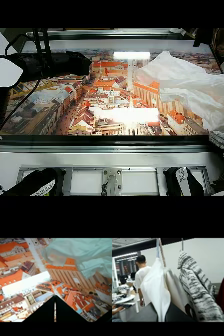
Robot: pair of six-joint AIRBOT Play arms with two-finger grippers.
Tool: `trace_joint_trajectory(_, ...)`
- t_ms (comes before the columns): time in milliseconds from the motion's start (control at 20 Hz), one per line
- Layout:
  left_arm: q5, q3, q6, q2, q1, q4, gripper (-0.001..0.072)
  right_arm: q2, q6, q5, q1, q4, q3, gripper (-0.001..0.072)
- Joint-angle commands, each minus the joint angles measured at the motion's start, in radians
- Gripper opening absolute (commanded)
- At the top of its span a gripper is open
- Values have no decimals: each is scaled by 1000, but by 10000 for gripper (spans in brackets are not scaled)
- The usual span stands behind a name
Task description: Fold the clothes and pants, and hang the long-sleeved shirts on hangers.
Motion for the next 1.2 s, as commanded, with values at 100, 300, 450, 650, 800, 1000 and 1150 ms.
trace_joint_trajectory(100, -7, 1, 30, -1, 0, -1, 14, 108, -74, -142, 0, 230, -140, 8)
trace_joint_trajectory(300, -8, 1, 30, -1, 0, -1, 14, 115, -118, -70, 1, 241, -154, 8)
trace_joint_trajectory(450, -8, 1, 30, -1, 0, 0, 14, 111, -117, -11, 1, 170, -153, 9)
trace_joint_trajectory(650, -21, 1, 30, -1, 0, 0, 14, 101, -98, 40, 1, 81, -153, 10)
trace_joint_trajectory(800, -34, 1, 30, -1, 0, 0, 14, 93, -98, 69, 0, 68, -153, 11)
trace_joint_trajectory(1000, -64, 1, 39, -1, 0, 1, 14, 74, -40, 87, -1, -6, -104, 9)
trace_joint_trajectory(1150, -88, 1, 44, -1, 0, 1, 14, 43, -29, 84, -1, -13, -55, 9)
